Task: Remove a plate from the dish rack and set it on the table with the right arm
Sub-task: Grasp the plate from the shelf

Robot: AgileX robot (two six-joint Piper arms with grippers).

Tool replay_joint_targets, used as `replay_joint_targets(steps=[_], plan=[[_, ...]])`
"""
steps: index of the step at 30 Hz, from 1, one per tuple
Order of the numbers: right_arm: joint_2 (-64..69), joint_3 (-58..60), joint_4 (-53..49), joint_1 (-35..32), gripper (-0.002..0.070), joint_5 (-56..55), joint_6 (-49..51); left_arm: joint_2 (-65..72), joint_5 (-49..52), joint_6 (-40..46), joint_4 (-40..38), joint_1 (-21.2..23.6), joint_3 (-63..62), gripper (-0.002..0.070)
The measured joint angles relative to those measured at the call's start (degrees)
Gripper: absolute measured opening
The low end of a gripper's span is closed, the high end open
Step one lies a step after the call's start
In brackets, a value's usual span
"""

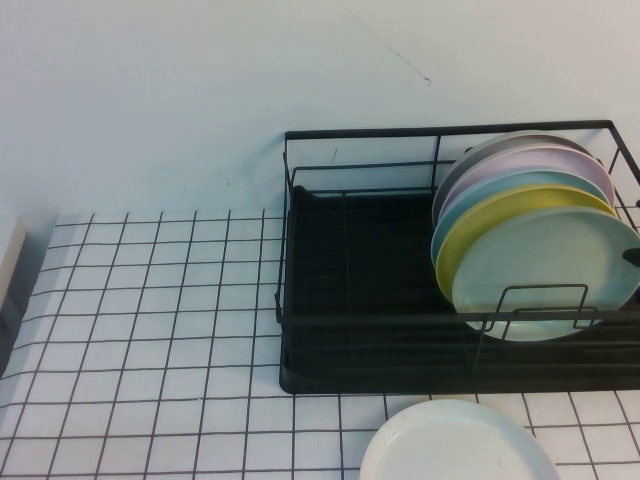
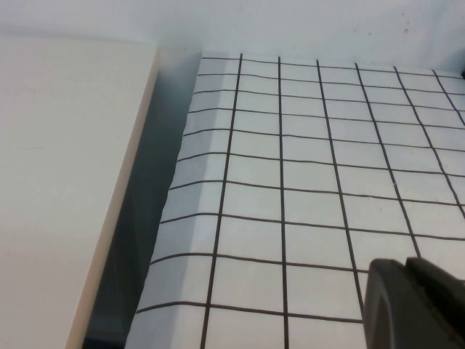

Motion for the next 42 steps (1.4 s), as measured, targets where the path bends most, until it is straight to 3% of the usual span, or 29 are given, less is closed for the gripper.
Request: replay_joint_targets(steps=[15, 25, 34, 38, 42], plan=[[11.75, -4.33, 7.29, 0.0, 0.0399, -0.33, -6.06, 0.0, 0.0, 0.0, 0.0, 0.0, 0.0, -0.0004], [13.76, -4.66, 8.71, 0.0, 0.0249, -2.56, -8.37, 0.0, 0.0, 0.0, 0.0, 0.0, 0.0, -0.0004], [15.95, -4.67, 9.34, 0.0, 0.0213, -3.94, -9.41, 0.0, 0.0, 0.0, 0.0, 0.0, 0.0, -0.0004], [15.95, -4.67, 9.91, 0.0, 0.0101, -5.03, -9.07, 0.0, 0.0, 0.0, 0.0, 0.0, 0.0, -0.0004], [15.18, -4.67, 9.8, 0.0, 0.0089, -5.06, -8.72, 0.0, 0.0, 0.0, 0.0, 0.0, 0.0, -0.0004]])
